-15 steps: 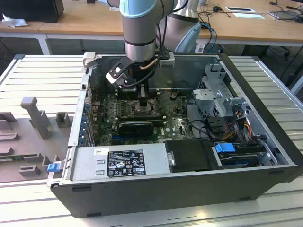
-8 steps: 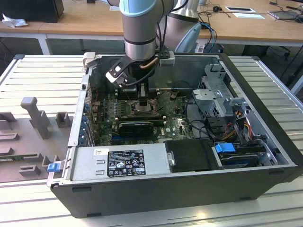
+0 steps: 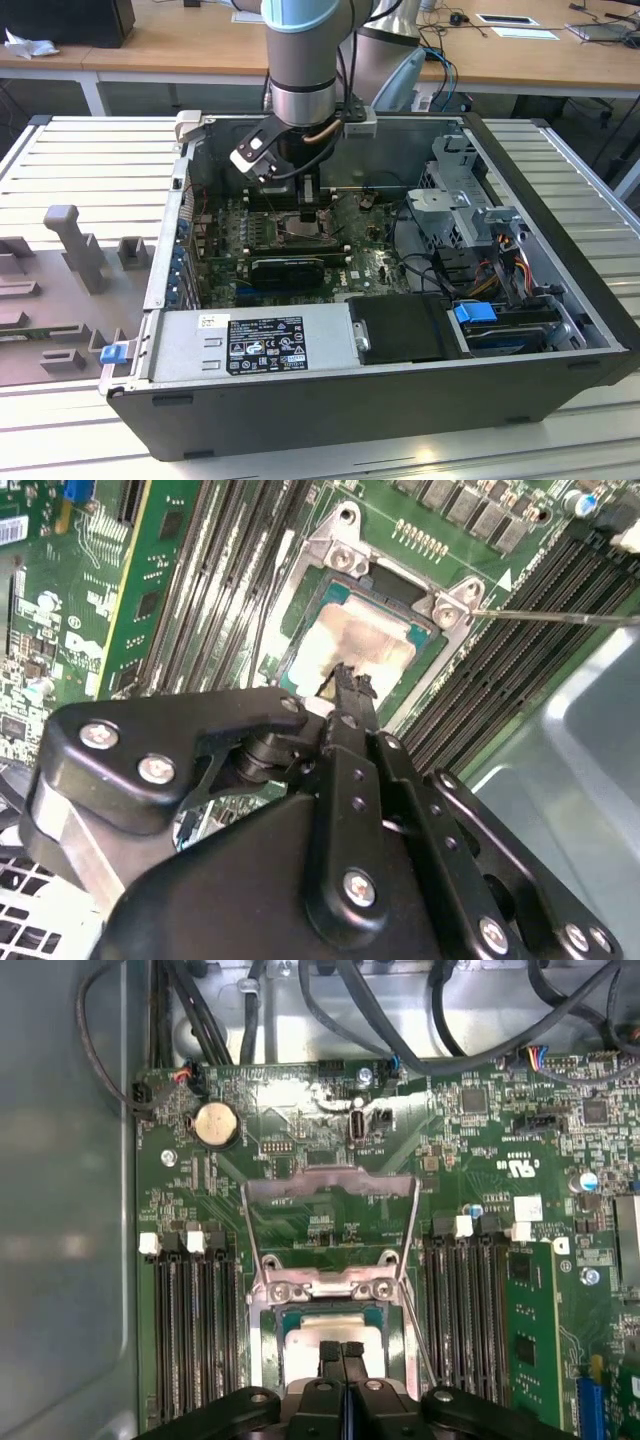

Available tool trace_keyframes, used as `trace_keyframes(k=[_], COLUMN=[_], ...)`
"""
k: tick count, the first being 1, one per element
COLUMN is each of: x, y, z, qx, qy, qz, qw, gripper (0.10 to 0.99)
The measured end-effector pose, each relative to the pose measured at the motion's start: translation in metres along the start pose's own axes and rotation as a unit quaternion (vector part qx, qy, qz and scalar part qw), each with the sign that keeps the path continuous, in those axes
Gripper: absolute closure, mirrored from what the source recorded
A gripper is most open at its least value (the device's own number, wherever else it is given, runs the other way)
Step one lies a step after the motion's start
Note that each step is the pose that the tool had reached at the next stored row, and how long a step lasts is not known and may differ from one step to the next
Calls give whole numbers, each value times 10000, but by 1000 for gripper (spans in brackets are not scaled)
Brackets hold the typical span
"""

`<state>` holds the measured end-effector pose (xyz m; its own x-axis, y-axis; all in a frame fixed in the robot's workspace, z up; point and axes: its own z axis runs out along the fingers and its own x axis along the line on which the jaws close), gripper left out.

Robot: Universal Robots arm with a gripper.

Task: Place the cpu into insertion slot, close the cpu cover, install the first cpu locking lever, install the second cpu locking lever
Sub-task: 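Close the cpu cover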

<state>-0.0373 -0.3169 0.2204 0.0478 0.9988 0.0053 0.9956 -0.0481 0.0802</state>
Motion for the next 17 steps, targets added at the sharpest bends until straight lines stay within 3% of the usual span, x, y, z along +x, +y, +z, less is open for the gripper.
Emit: trace_keyframes(k=[17], x=[1], y=[9], z=[-67], qx=[0], qy=[-5], qz=[0], qw=[10000], gripper=[980])
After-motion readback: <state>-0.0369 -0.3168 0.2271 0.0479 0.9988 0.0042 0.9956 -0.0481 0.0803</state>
